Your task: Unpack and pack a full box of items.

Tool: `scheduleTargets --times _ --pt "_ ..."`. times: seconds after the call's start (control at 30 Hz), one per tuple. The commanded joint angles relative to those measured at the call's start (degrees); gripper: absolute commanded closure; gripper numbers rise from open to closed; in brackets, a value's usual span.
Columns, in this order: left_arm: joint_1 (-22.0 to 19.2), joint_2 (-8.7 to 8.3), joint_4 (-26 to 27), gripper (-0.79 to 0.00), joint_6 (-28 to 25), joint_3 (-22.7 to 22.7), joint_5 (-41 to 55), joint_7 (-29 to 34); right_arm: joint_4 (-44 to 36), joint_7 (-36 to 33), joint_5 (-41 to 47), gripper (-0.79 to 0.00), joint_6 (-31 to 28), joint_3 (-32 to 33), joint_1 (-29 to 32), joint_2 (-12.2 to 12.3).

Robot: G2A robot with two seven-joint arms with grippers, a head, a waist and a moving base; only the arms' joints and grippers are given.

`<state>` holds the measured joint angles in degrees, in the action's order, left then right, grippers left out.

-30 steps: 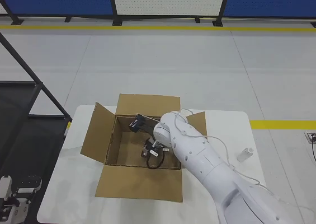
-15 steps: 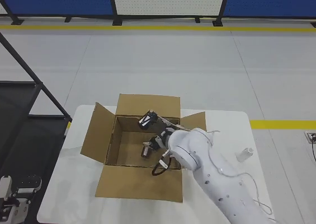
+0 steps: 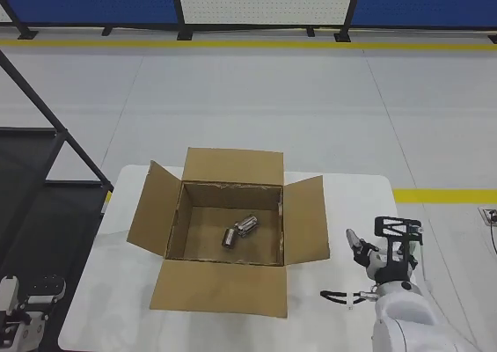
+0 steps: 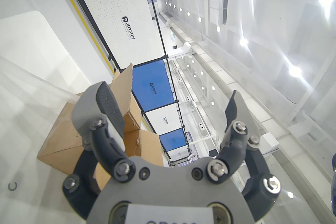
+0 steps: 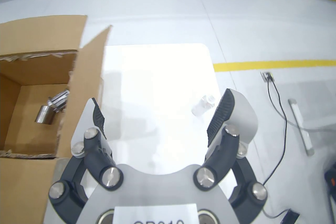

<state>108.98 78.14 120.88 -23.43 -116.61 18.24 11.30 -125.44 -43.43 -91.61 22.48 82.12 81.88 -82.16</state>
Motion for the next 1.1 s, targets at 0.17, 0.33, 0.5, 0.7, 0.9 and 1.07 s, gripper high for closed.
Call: scheduleTargets --times 0.17,0.33,0.5,0.7,0.9,1.07 --pt "0.00 0.00 0.00 -0.785 0.00 0.00 0.00 0.00 9.66 12.83 18.92 -0.785 -5.02 10.28 3.45 0.11" --pt "0.00 0.00 0.00 -0.785 0.00 0.00 0.00 0.00 19.27 16.20 22.75 -0.785 -8.10 14.12 -0.04 0.49" --pt "0.00 0.00 0.00 -0.785 0.00 0.00 0.00 0.00 27.38 15.31 16.54 -0.785 -5.47 12.34 -6.32 0.74" --pt "0.00 0.00 0.00 -0.785 0.00 0.00 0.00 0.00 36.38 12.14 10.95 -0.785 -3.69 9.19 -14.29 0.78" --pt "0.00 0.00 0.00 -0.785 0.00 0.00 0.00 0.00 43.58 13.06 12.52 -0.720 -4.74 9.04 -19.07 0.79" --pt "0.00 0.00 0.00 -0.785 0.00 0.00 0.00 0.00 45.27 14.19 13.80 -0.160 -5.65 9.31 -19.75 0.87"
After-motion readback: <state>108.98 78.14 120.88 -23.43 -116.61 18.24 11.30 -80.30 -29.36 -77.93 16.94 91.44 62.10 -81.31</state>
